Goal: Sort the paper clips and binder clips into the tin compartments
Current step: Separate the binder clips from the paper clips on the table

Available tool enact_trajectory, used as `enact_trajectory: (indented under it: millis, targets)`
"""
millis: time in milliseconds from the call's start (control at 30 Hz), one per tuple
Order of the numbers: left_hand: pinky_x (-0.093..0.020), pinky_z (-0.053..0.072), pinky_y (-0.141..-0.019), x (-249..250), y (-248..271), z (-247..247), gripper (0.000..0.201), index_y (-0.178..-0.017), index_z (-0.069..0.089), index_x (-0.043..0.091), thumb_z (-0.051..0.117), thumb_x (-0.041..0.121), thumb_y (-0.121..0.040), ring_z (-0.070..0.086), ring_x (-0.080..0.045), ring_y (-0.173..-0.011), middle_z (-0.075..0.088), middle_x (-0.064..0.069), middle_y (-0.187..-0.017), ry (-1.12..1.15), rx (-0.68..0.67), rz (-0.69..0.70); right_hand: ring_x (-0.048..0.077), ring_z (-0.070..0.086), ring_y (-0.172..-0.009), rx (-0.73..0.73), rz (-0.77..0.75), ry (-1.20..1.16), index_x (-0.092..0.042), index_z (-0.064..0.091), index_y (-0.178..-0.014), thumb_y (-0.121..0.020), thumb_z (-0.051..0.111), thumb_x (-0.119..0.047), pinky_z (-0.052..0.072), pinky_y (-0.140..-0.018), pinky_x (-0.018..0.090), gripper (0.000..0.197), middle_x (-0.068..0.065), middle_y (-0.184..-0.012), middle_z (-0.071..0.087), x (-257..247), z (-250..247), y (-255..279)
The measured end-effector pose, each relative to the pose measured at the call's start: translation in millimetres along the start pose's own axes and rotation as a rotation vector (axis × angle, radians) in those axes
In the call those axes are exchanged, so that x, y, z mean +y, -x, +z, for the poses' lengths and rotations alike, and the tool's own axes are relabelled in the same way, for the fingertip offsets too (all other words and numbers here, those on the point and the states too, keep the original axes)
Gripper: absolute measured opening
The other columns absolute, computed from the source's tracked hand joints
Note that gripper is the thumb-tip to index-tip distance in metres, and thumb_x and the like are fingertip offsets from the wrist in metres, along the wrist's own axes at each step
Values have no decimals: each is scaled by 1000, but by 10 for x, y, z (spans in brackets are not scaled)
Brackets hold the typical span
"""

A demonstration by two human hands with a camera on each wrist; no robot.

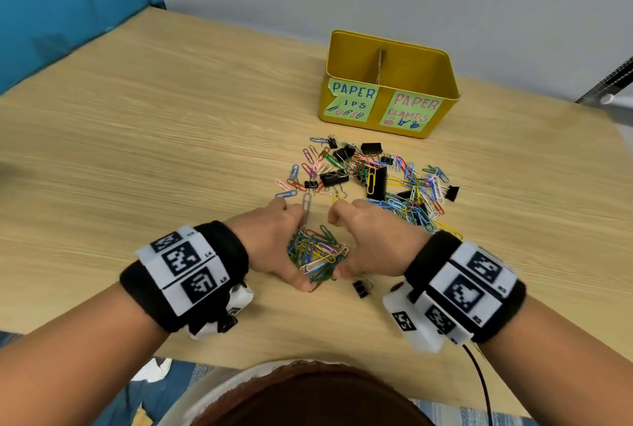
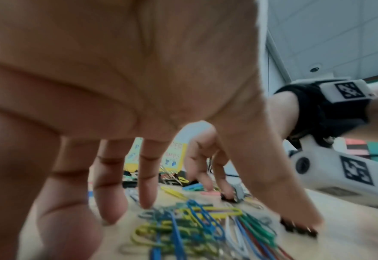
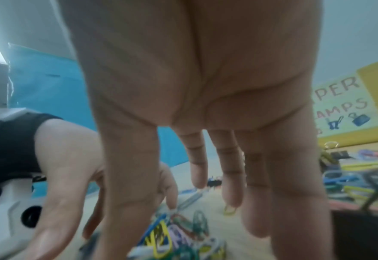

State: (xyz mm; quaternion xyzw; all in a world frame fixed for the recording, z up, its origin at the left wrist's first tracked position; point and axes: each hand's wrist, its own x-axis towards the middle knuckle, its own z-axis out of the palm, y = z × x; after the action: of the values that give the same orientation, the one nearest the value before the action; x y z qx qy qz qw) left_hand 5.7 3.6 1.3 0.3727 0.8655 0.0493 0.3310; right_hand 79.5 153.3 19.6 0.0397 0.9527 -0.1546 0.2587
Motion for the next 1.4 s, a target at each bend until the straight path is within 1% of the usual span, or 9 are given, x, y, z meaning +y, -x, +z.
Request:
enact_trajectory:
  millis: [133,467,567,733,900,1067,1267,1333,1400]
  targets:
    - [-34,49,-84,158,-78,90,88,-123,36,8,82,45,-58,58,-28,-103,44,-12,-120,-121,87,8,33,49,-111,18,-27,171,-13,35,-129,-58,83,-37,43,-92,36,89,13,-123,40,-112,97,-140]
    - [-30,44,-81,69,-300,-70,34,-112,57,4,62,11,-80,59,-29,-105,63,-15,-114,41,145,12,30,55,-110,105,-31,-94,-8,59,-116,-75,72,-15,43,-92,34,43,13,-112,56,-83,55,-354]
    - [-30,49,-71,4,-384,-154,24,-98,65,8,64,1,-75,59,-23,-75,62,-8,-88,199,152,-23,32,67,-84,94,46,-386,-8,66,-103,-78,68,-3,58,-78,40,26,8,-97,60,-5,33,-412]
    - [-19,51,-46,-134,-514,-255,31,-64,58,15,66,-14,-73,53,-9,-42,54,-5,-60,712,83,-39,8,59,-50,30,137,-906,-17,64,-72,-80,63,9,56,-56,17,27,3,-69,59,213,-62,-495]
    - [-10,48,-38,-111,-587,-633,26,-67,60,8,65,-17,-74,54,0,-32,62,4,-45,913,161,24,3,60,-40,96,117,-1105,-1,67,-92,-79,61,14,55,-51,13,21,6,-70,61,355,-437,-558]
    - [-11,53,-44,18,-804,-1341,35,-60,60,12,61,-20,-74,58,0,-35,62,8,-39,1043,390,121,4,63,-44,310,16,-1205,-12,65,-76,-79,60,15,56,-52,13,27,-3,-55,69,452,-1215,-743]
    - [-19,56,-53,177,-1312,-1897,34,-59,55,14,65,-14,-74,55,-2,-36,54,-1,-56,948,650,89,6,58,-44,567,69,-1099,-1,65,-85,-82,52,17,53,-48,13,22,10,-73,55,488,-1711,-1151]
    - [-32,58,-73,238,-1415,-1898,17,-73,66,9,67,-9,-74,58,-11,-53,58,-3,-65,850,649,44,21,60,-64,590,137,-997,3,65,-107,-79,50,19,56,-62,24,35,15,-85,59,533,-1706,-1295]
    - [-36,53,-94,260,-1472,-1859,30,-105,68,4,69,-2,-76,64,-20,-81,68,-9,-88,718,587,13,27,59,-89,523,158,-905,1,60,-119,-78,49,18,50,-75,32,46,18,-104,63,567,-1674,-1339]
